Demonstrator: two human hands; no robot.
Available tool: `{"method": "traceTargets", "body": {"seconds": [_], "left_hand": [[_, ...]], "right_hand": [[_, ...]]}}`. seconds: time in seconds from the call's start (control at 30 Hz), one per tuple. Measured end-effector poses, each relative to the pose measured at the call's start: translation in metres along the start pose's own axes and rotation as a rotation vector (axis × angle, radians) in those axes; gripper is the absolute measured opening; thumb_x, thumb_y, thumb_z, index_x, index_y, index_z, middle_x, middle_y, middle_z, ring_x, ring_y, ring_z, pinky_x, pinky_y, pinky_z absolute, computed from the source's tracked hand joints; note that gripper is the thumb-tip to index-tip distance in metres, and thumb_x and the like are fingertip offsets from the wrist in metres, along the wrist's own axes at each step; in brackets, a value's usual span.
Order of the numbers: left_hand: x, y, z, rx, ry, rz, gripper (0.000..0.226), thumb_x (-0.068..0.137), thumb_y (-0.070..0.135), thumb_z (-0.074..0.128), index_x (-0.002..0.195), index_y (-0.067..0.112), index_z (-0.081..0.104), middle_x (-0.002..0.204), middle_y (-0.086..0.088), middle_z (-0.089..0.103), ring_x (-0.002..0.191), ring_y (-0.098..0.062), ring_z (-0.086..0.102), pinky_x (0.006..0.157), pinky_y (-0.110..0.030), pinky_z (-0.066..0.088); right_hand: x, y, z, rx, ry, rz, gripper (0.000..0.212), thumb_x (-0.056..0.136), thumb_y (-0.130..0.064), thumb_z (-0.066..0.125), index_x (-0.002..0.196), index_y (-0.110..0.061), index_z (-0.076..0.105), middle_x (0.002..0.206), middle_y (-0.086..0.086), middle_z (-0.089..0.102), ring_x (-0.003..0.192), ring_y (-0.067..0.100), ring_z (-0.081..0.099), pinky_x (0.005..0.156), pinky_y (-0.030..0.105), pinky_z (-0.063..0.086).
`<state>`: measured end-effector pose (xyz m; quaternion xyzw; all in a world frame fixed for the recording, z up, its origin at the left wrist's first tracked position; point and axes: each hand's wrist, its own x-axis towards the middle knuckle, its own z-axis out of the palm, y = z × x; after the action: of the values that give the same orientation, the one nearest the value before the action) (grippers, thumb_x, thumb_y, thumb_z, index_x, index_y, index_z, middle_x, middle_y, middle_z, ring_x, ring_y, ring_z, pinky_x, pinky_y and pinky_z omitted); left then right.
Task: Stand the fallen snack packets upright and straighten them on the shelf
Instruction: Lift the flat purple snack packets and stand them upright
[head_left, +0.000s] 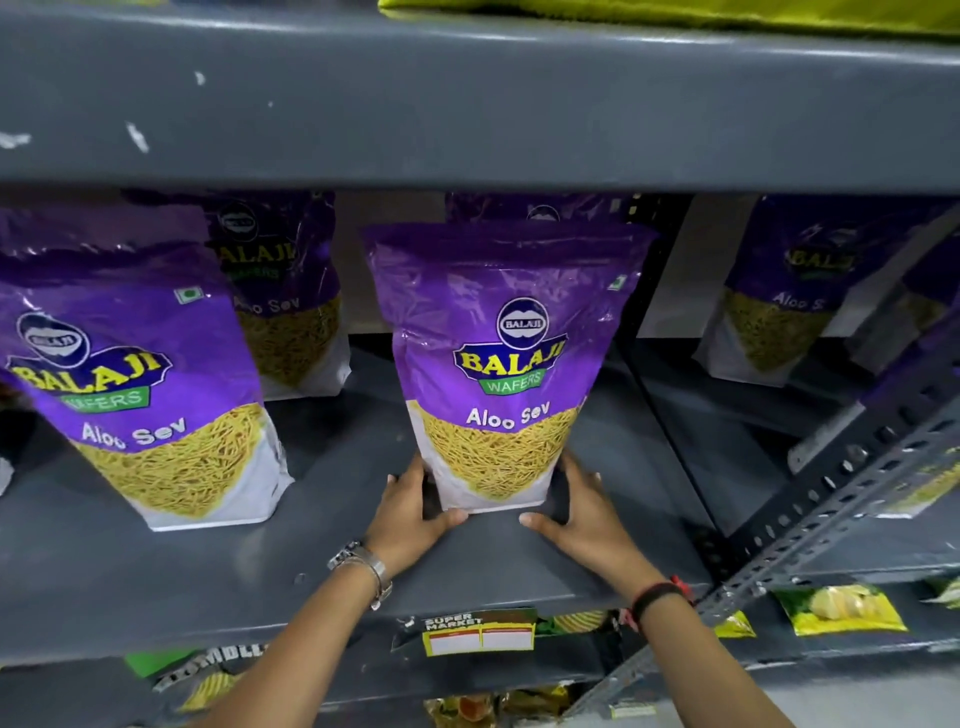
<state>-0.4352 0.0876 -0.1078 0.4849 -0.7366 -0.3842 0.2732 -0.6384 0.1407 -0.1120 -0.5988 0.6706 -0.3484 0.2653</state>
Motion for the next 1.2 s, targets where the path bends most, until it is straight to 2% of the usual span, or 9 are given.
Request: {"method": "traceTargets", "body": {"seconds": [0.07, 0.17, 0.27, 0.4, 0.53, 0.63, 0.73, 0.97, 1.2], "left_hand": [[0.003, -0.001, 0.002, 0.070, 0.046, -0.022, 0.054, 0.077, 0.019, 0.065, 0.123, 0.012, 0.037, 0.133, -0.005, 0.052, 0.122, -0.030, 0.043, 0.102, -0.025, 0.016], [0.004, -0.001, 0.007, 0.151, 0.076, -0.052, 0.046, 0.080, 0.020, 0.061, 0.120, 0.009, 0.042, 0.128, -0.009, 0.056, 0.118, -0.032, 0.047, 0.111, -0.034, 0.011], [0.000, 0.003, 0.018, 0.156, 0.089, -0.060, 0.045, 0.078, 0.022, 0.064, 0.116, 0.009, 0.046, 0.123, -0.009, 0.061, 0.114, -0.031, 0.049, 0.111, -0.045, 0.019], [-0.005, 0.010, 0.037, 0.157, 0.089, -0.066, 0.044, 0.072, 0.030, 0.069, 0.107, 0.009, 0.052, 0.112, -0.008, 0.065, 0.106, -0.030, 0.052, 0.109, -0.040, 0.021], [-0.010, 0.012, 0.045, 0.244, 0.106, -0.070, 0.058, 0.072, 0.040, 0.067, 0.119, 0.012, 0.048, 0.120, -0.006, 0.062, 0.116, -0.030, 0.045, 0.112, -0.041, 0.019], [-0.010, 0.010, 0.046, 0.265, 0.108, -0.061, 0.064, 0.072, 0.044, 0.065, 0.125, 0.015, 0.043, 0.127, -0.003, 0.058, 0.123, -0.028, 0.043, 0.116, -0.036, 0.009], [-0.011, 0.008, 0.046, 0.262, 0.125, -0.038, 0.066, 0.070, 0.045, 0.066, 0.125, 0.017, 0.043, 0.128, -0.002, 0.058, 0.122, -0.025, 0.046, 0.116, -0.032, 0.004], [-0.013, 0.010, 0.044, 0.234, 0.151, -0.027, 0.059, 0.069, 0.042, 0.069, 0.119, 0.018, 0.050, 0.122, -0.002, 0.063, 0.118, -0.026, 0.050, 0.114, -0.031, 0.007], [-0.017, 0.014, 0.042, 0.185, 0.136, -0.031, 0.052, 0.067, 0.039, 0.071, 0.113, 0.023, 0.054, 0.119, -0.001, 0.065, 0.117, -0.027, 0.050, 0.115, -0.037, 0.018]], "right_hand": [[0.002, 0.001, 0.001, -0.009, 0.048, 0.023, 0.064, 0.072, -0.023, 0.072, 0.126, -0.019, 0.039, 0.132, 0.005, 0.054, 0.123, 0.029, 0.045, 0.106, 0.043, 0.031], [0.002, 0.004, -0.001, -0.008, 0.063, 0.053, 0.058, 0.072, -0.021, 0.072, 0.121, -0.017, 0.043, 0.127, 0.008, 0.056, 0.118, 0.028, 0.048, 0.099, 0.044, 0.041], [-0.004, 0.013, -0.011, -0.079, 0.082, 0.039, 0.058, 0.071, -0.020, 0.073, 0.121, -0.014, 0.044, 0.126, 0.011, 0.057, 0.117, 0.030, 0.048, 0.095, 0.039, 0.040], [-0.016, 0.027, -0.028, -0.126, 0.083, 0.054, 0.060, 0.072, -0.019, 0.072, 0.124, -0.015, 0.042, 0.130, 0.011, 0.055, 0.120, 0.031, 0.046, 0.096, 0.039, 0.038], [-0.024, 0.032, -0.034, -0.089, 0.084, 0.064, 0.060, 0.073, -0.017, 0.072, 0.125, -0.015, 0.041, 0.130, 0.012, 0.053, 0.120, 0.030, 0.043, 0.097, 0.037, 0.036], [-0.025, 0.033, -0.035, -0.078, 0.100, 0.068, 0.059, 0.073, -0.017, 0.072, 0.124, -0.016, 0.043, 0.128, 0.011, 0.054, 0.119, 0.028, 0.043, 0.097, 0.037, 0.037], [-0.026, 0.035, -0.034, -0.068, 0.099, 0.077, 0.058, 0.072, -0.019, 0.072, 0.123, -0.017, 0.043, 0.127, 0.011, 0.055, 0.118, 0.027, 0.044, 0.097, 0.036, 0.037], [-0.026, 0.038, -0.035, -0.052, 0.096, 0.070, 0.056, 0.071, -0.020, 0.074, 0.119, -0.019, 0.045, 0.123, 0.009, 0.057, 0.115, 0.026, 0.046, 0.093, 0.036, 0.038], [-0.028, 0.038, -0.037, -0.041, 0.080, 0.087, 0.058, 0.068, -0.019, 0.076, 0.118, -0.017, 0.047, 0.123, 0.010, 0.057, 0.115, 0.027, 0.049, 0.095, 0.038, 0.041]]}}
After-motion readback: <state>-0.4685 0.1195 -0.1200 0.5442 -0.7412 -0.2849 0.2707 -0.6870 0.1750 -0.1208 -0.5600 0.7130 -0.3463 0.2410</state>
